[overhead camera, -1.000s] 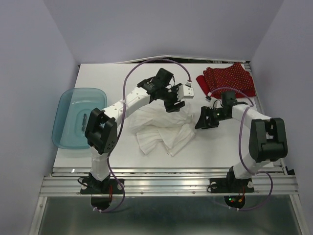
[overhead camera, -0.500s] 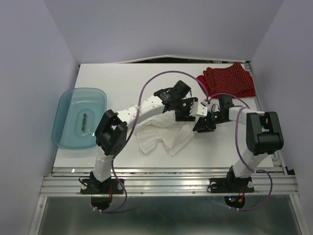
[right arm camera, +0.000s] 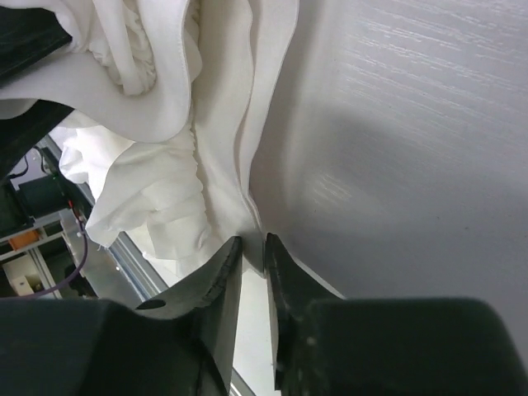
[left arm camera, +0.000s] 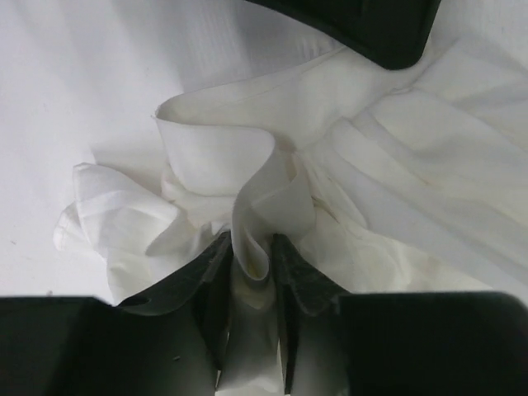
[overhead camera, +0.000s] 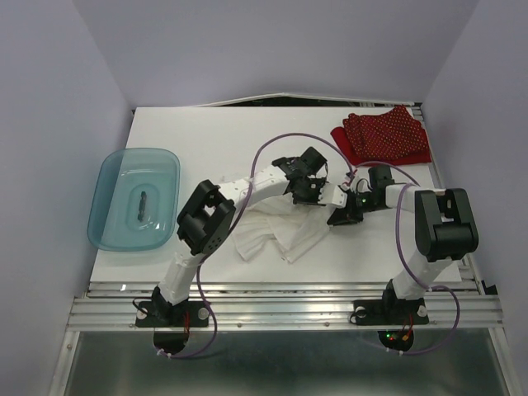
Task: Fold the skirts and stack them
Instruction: Fold the skirt
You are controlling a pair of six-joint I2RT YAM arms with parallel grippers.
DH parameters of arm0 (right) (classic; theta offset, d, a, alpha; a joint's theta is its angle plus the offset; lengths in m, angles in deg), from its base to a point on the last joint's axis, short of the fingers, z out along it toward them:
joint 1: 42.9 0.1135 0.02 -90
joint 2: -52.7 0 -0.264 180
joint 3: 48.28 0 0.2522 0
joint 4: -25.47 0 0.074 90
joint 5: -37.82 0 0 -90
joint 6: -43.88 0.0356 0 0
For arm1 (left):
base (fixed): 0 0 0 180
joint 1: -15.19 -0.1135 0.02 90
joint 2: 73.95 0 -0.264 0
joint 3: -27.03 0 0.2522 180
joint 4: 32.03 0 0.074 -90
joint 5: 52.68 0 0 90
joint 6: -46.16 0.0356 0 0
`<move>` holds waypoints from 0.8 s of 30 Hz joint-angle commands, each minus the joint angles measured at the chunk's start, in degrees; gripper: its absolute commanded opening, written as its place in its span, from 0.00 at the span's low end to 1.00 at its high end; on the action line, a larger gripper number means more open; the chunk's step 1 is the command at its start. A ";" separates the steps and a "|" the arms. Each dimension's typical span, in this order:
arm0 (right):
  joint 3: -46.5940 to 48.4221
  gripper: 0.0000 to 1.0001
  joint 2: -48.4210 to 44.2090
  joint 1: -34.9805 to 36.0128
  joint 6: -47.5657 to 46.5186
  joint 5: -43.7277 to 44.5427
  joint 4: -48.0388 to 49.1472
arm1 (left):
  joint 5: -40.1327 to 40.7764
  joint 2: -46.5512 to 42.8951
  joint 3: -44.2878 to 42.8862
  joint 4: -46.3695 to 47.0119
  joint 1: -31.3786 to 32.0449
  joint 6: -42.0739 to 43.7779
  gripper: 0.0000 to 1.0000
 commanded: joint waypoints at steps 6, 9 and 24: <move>-1.84 0.01 -0.85 0.11 1.93 -2.24 3.38 | 1.67 -3.14 -6.44 2.53 -0.91 -11.33 0.00; -2.11 0.01 -1.20 0.11 2.55 -2.59 3.99 | 4.75 -2.88 -9.52 5.08 -1.26 -16.53 0.00; -1.41 0.01 -0.85 0.11 5.01 -4.17 4.52 | 10.75 -3.41 -2.33 8.87 4.01 -34.29 0.00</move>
